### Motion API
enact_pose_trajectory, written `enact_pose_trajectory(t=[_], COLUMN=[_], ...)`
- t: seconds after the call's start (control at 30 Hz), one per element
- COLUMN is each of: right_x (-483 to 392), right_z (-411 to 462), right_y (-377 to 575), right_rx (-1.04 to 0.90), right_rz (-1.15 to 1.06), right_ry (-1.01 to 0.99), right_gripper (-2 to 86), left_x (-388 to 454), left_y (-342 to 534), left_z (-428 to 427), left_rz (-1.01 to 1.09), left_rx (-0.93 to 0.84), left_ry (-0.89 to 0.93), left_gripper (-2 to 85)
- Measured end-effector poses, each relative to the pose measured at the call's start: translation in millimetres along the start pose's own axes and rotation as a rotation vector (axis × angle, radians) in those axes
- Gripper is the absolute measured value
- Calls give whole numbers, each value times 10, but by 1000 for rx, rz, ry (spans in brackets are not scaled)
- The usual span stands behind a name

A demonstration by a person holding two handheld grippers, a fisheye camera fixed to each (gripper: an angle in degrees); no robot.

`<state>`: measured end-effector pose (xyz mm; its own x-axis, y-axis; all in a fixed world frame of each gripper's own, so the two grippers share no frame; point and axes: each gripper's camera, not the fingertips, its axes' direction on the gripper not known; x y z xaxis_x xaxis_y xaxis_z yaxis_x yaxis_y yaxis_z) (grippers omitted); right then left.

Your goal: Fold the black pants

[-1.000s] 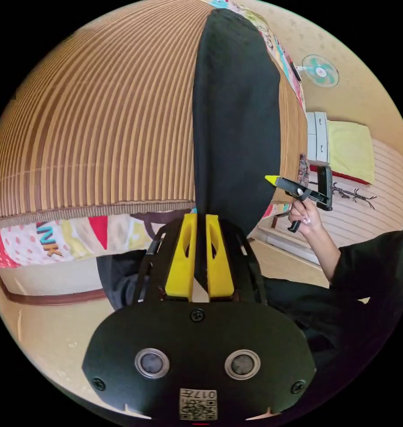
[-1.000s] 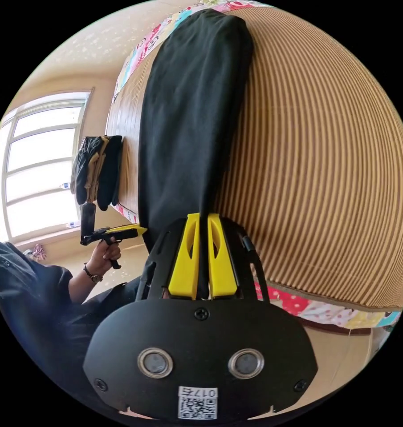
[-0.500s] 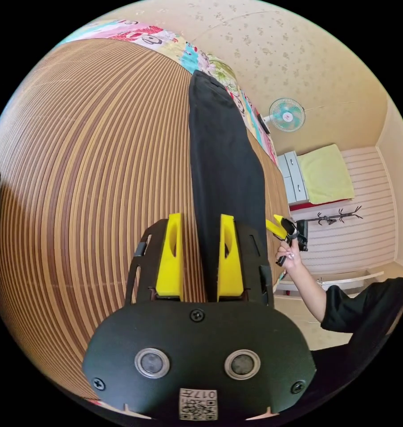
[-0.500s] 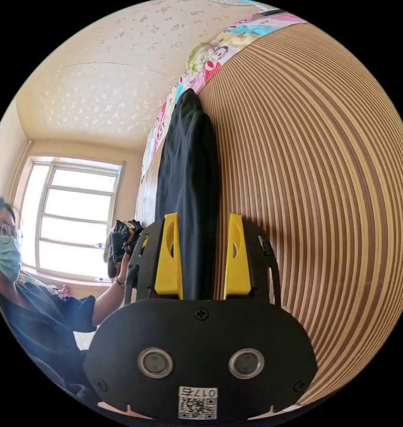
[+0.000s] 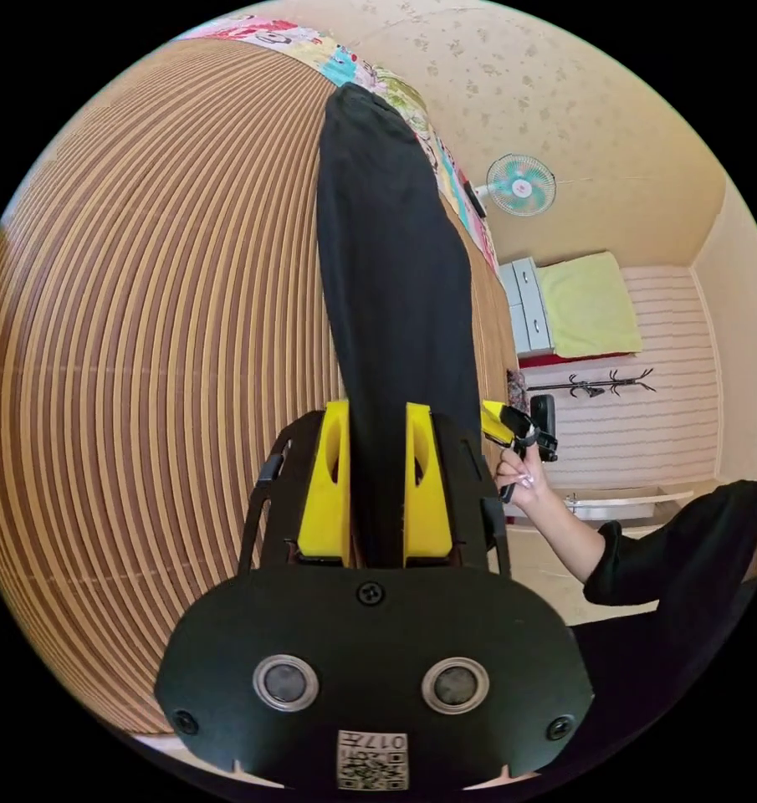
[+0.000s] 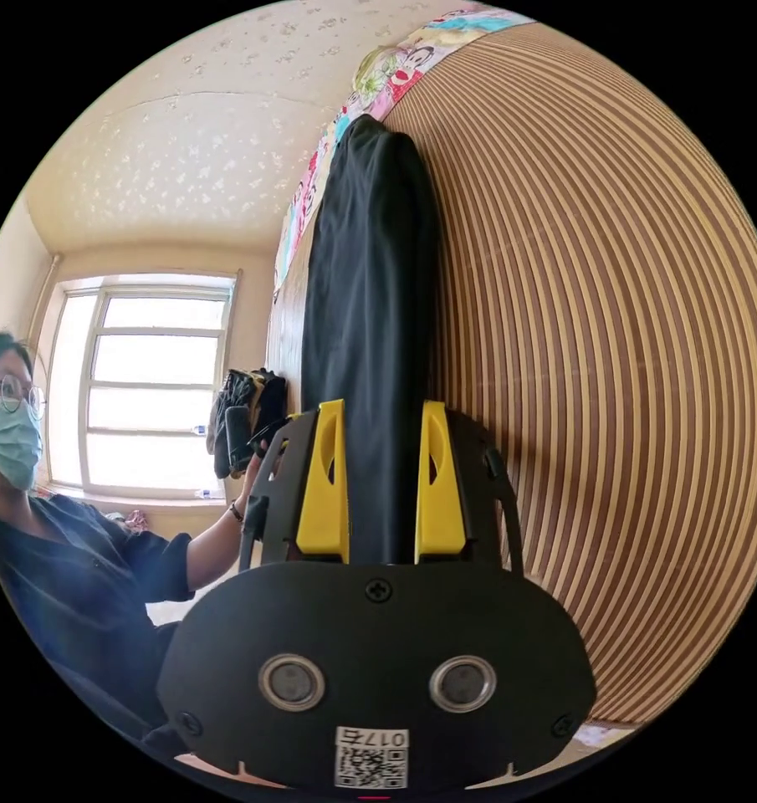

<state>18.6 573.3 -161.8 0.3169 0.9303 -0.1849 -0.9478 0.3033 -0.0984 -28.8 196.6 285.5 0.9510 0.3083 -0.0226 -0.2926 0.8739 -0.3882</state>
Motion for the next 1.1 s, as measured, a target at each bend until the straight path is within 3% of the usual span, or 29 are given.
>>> enact_pose_trajectory(t=[0.1, 0.23, 0.43, 0.8, 1.1], right_x=[168, 561, 376, -712, -2264], right_z=[-29, -42, -359, -1638, -2805], right_y=[-21, -299, -245, 788, 1076], right_rx=[-18, -82, -135, -89, -18], right_rz=[20, 100, 4, -171, -530], right_ry=[-11, -206, -297, -357, -339], right_gripper=[104, 50, 16, -1, -2], left_x=[-247, -333, -50, 1488, 3351], left_y=[-122, -245, 28, 1036, 1207], left_z=[82, 150, -149, -1096, -2094], left_rz=[-56, -40, 69, 303, 642], left_rx=[-60, -151, -86, -49, 59], left_ry=[98, 180, 335, 457, 416], left_gripper=[51, 28, 11, 4, 3])
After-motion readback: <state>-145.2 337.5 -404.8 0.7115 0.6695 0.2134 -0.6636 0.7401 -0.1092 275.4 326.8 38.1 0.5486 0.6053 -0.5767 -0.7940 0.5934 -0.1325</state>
